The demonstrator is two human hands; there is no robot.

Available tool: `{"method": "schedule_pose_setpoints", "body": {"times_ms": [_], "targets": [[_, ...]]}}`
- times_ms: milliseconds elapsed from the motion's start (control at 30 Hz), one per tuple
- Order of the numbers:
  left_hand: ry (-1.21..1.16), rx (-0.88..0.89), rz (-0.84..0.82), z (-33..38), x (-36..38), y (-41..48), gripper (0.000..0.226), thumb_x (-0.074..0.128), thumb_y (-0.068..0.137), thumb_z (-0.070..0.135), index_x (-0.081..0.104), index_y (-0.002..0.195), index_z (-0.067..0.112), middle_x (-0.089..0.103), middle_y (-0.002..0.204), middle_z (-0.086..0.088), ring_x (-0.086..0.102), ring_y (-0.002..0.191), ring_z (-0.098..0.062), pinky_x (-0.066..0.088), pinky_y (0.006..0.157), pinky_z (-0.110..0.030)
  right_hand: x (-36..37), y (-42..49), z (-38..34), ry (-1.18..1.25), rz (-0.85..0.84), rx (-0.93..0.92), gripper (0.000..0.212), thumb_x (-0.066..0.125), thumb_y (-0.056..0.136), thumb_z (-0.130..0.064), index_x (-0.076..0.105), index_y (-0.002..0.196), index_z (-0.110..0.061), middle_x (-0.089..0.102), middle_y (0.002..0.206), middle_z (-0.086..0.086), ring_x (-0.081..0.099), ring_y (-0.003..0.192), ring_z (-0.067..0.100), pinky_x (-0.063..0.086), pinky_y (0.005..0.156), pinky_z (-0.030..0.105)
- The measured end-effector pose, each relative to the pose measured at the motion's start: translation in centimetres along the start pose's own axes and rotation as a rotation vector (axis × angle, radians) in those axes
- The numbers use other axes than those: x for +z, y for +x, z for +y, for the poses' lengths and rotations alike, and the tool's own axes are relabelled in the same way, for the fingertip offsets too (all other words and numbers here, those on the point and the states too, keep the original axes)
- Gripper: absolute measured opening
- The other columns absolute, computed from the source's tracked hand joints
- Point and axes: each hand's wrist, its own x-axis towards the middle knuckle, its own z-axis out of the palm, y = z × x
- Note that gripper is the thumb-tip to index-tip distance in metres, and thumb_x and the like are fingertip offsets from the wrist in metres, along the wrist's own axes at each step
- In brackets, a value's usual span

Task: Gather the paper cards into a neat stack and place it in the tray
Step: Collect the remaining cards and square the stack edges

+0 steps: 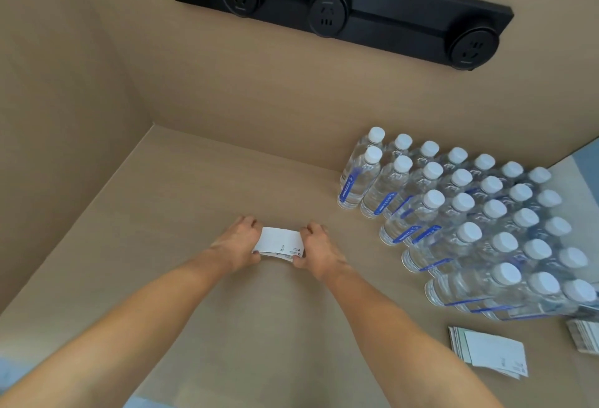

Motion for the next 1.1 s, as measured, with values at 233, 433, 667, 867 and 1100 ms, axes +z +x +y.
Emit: {"method": "schedule_pose_setpoints", "body": {"times_ms": [233, 433, 667, 867, 1100], "targets": [[-0.02, -0.049, -0.083, -0.7, 1.4, 0.6, 0.046, 0.062, 0.087, 0.023, 0.046, 0.127, 0.006, 0.04, 0.13, -0.008, 0.04, 0.123, -0.026, 0.047, 0.096, -0.037, 1.5, 0.5, -0.6, -0.004, -0.065, 0.034, 0.049, 0.067, 0.085, -0.026, 0.05, 0.124, -0.003, 0.042, 0.133, 0.009, 0.041, 0.124, 0.027, 0.046, 0.098, 0.036], [-0.064, -0.024, -0.053, -1.2, 1.7, 1.1, 0.043, 0.061, 0.086, 0.022, 0.046, 0.124, 0.007, 0.038, 0.132, -0.006, 0.047, 0.117, -0.026, 0.048, 0.095, -0.037, 1.5, 1.0, -0.4, -0.015, -0.076, 0.036, 0.048, 0.066, 0.085, -0.028, 0.052, 0.123, -0.002, 0.043, 0.132, 0.01, 0.04, 0.125, 0.027, 0.044, 0.101, 0.035], [-0.081, 0.035, -0.064, -1.5, 1.8, 1.8, 0.053, 0.061, 0.085, 0.019, 0.044, 0.134, 0.012, 0.04, 0.14, -0.005, 0.046, 0.125, -0.025, 0.045, 0.102, -0.035, 1.6, 0.9, -0.5, -0.018, -0.063, 0.039, 0.049, 0.064, 0.088, -0.029, 0.05, 0.126, -0.001, 0.041, 0.133, 0.012, 0.038, 0.127, 0.027, 0.042, 0.103, 0.035], [-0.072, -0.009, -0.113, -1.4, 1.7, 2.4, 0.037, 0.067, 0.086, 0.018, 0.054, 0.119, 0.012, 0.044, 0.126, -0.003, 0.053, 0.116, -0.026, 0.049, 0.096, -0.038, 1.5, 0.9, -0.4, -0.06, -0.085, 0.004, 0.044, 0.063, 0.087, -0.017, 0.05, 0.126, -0.002, 0.041, 0.133, 0.012, 0.039, 0.126, 0.027, 0.044, 0.101, 0.035], [-0.077, -0.068, -0.166, -1.0, 1.7, 2.9, 0.026, 0.066, 0.084, 0.018, 0.06, 0.109, 0.013, 0.046, 0.116, -0.002, 0.059, 0.107, -0.025, 0.053, 0.092, -0.037, 1.0, 1.5, -0.4, -0.009, -0.117, 0.044, 0.038, 0.073, 0.078, -0.012, 0.059, 0.112, -0.004, 0.046, 0.123, 0.009, 0.054, 0.109, 0.027, 0.05, 0.092, 0.032]]}}
